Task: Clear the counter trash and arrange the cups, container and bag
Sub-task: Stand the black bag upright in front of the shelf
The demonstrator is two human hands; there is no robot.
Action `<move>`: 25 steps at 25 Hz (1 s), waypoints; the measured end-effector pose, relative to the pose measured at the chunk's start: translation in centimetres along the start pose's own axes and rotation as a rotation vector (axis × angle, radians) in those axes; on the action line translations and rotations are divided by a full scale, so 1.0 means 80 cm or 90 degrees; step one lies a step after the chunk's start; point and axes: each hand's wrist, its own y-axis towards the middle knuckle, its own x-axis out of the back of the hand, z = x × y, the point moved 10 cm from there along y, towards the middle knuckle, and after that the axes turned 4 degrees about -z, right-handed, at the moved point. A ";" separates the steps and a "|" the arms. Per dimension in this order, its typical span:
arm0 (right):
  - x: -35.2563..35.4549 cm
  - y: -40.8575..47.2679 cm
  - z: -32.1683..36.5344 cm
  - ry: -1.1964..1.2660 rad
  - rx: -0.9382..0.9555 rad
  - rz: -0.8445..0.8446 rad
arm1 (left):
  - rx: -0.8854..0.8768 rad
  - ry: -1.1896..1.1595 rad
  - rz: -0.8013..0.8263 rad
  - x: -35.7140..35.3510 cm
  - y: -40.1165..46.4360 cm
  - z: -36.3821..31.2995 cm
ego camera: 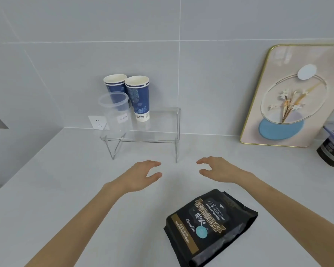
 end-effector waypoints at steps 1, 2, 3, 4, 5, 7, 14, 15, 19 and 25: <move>-0.005 -0.005 -0.015 -0.001 -0.008 0.006 | 0.008 -0.012 0.021 -0.019 -0.001 -0.005; -0.011 -0.012 -0.030 -0.001 -0.016 0.015 | 0.017 -0.028 0.040 -0.038 -0.003 -0.010; -0.017 -0.017 -0.044 0.000 -0.026 0.025 | 0.026 -0.044 0.058 -0.055 -0.004 -0.015; -0.024 -0.023 -0.059 0.001 -0.036 0.037 | 0.035 -0.057 0.074 -0.073 -0.005 -0.021; -0.031 -0.029 -0.073 0.002 -0.047 0.049 | 0.041 -0.065 0.088 -0.089 -0.006 -0.027; -0.045 -0.039 -0.101 0.003 -0.072 0.068 | 0.050 -0.074 0.114 -0.119 -0.008 -0.038; -0.078 -0.056 -0.174 0.085 -0.213 0.096 | 0.101 -0.160 0.153 -0.179 -0.007 -0.057; -0.080 -0.055 -0.176 0.093 -0.218 0.094 | 0.111 -0.168 0.147 -0.182 -0.006 -0.055; -0.085 -0.050 -0.187 0.101 -0.247 0.063 | 0.142 -0.193 0.126 -0.192 -0.005 -0.046; -0.092 -0.038 -0.184 0.181 -0.250 0.029 | 0.222 -0.258 0.072 -0.189 -0.012 -0.025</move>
